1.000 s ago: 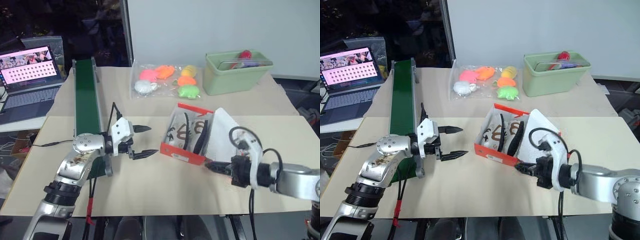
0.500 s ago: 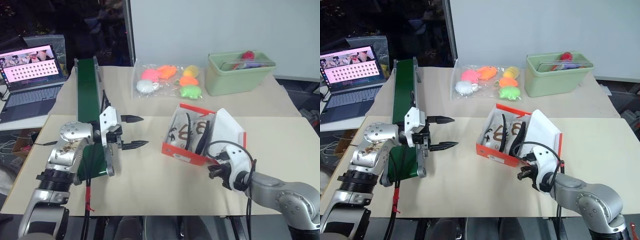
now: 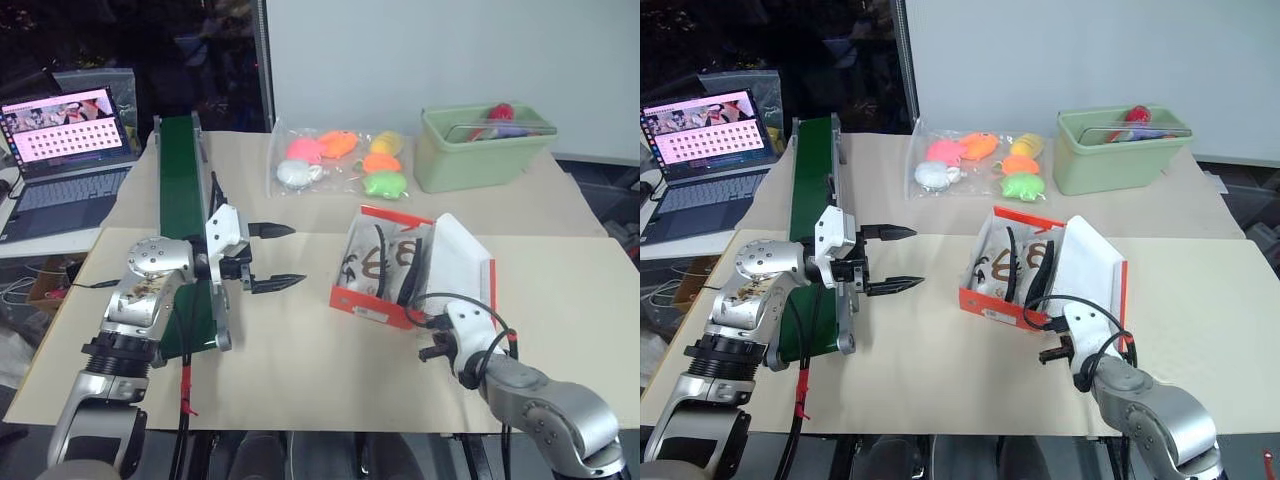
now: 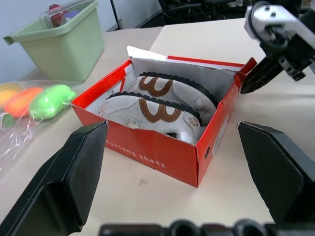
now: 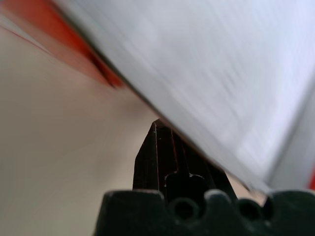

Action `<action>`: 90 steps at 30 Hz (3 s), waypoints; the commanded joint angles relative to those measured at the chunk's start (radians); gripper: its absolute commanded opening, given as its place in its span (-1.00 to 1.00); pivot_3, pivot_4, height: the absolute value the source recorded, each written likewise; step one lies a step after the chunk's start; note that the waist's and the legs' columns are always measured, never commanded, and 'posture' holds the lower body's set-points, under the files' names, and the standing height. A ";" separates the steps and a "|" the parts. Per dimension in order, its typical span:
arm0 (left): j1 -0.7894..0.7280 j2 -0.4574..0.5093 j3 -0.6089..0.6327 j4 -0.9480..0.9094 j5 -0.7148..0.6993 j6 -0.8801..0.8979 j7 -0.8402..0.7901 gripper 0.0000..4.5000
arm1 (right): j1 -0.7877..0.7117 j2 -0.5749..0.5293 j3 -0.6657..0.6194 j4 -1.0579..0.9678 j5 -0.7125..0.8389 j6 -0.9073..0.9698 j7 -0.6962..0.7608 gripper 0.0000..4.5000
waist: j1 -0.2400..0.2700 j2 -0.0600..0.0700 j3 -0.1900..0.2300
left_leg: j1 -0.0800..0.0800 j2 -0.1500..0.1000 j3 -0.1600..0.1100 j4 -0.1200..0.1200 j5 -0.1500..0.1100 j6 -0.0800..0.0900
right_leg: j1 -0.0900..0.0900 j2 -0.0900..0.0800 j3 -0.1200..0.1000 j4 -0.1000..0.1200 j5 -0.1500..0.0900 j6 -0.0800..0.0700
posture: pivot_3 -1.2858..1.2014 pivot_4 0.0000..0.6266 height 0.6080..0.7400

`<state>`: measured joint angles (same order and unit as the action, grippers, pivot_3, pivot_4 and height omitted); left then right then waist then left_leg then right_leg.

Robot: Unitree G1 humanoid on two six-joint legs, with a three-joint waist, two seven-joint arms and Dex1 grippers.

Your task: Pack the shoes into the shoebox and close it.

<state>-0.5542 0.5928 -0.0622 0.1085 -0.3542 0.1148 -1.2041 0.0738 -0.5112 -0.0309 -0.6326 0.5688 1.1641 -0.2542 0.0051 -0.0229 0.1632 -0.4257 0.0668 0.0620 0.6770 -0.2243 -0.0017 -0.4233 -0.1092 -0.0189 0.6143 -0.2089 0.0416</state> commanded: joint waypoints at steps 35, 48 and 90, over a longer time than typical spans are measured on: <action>0.015 0.005 -0.007 -0.118 -0.004 0.059 0.016 1.00 | -0.105 0.523 -0.238 0.062 0.256 -0.727 0.190 -0.99 | -0.031 0.001 0.000 | 0.004 0.000 0.001 0.000 0.000 0.000 | -0.001 0.002 0.007 0.008 -0.003 0.000 | 0.03 -0.52 0.83; 0.015 0.018 -0.003 -0.122 -0.007 0.060 0.016 1.00 | -0.241 0.185 -0.014 0.156 0.182 -0.502 0.412 -0.99 | -0.023 0.000 0.000 | 0.004 -0.001 0.000 0.002 0.000 0.000 | 0.000 0.002 0.008 0.010 -0.005 0.000 | 0.03 -0.52 0.83; 0.318 -0.306 0.417 -0.376 0.057 0.371 1.040 1.00 | -0.354 -0.031 -0.268 0.423 -0.191 -0.544 0.412 -0.99 | -0.013 -0.001 -0.001 | 0.005 -0.001 -0.001 0.002 0.000 -0.001 | 0.001 0.003 0.008 0.011 -0.005 0.000 | 0.03 -0.52 0.83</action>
